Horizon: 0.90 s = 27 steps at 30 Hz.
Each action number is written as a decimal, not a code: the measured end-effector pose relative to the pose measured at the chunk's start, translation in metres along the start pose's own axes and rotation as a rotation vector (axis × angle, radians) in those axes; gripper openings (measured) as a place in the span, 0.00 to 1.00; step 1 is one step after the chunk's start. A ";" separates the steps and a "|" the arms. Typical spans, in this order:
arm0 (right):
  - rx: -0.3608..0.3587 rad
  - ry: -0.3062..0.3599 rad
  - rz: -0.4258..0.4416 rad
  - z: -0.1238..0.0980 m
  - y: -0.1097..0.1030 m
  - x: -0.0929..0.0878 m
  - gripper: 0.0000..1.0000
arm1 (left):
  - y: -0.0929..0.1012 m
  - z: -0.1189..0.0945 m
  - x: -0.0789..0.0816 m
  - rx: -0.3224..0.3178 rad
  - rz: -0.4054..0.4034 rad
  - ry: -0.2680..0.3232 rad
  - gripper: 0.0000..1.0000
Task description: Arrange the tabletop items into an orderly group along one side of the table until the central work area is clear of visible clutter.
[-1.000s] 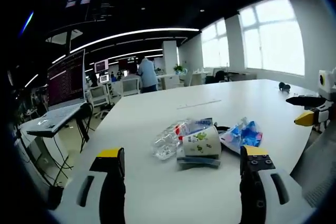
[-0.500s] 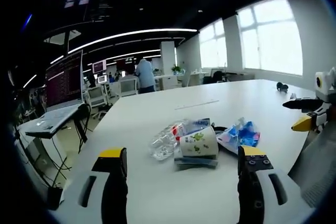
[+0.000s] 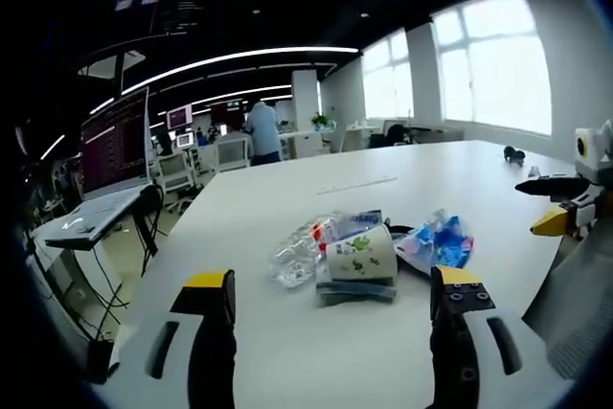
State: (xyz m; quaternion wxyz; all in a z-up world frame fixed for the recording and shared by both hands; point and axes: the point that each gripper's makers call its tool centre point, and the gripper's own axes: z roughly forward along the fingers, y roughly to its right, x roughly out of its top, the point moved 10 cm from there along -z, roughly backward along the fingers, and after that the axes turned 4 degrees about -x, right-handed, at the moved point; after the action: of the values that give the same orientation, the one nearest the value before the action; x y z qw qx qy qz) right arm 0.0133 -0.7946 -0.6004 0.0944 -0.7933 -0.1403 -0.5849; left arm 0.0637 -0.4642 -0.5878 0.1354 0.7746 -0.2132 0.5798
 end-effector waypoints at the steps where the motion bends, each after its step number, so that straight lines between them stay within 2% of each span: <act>1: -0.002 -0.001 0.000 0.000 0.000 0.000 0.92 | 0.000 0.000 0.000 -0.002 0.001 -0.005 0.82; 17: 0.014 -0.031 0.011 0.001 0.000 -0.003 0.88 | -0.001 0.001 -0.002 0.007 0.007 -0.018 0.79; 27: 0.006 -0.027 0.019 0.000 0.001 -0.003 0.88 | 0.000 0.001 -0.002 0.002 0.010 -0.023 0.78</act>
State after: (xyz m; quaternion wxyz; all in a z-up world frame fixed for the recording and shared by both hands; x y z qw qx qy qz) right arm 0.0129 -0.7962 -0.6028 0.1006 -0.8021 -0.1358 -0.5728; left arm 0.0638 -0.4645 -0.5904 0.1293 0.7802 -0.2181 0.5719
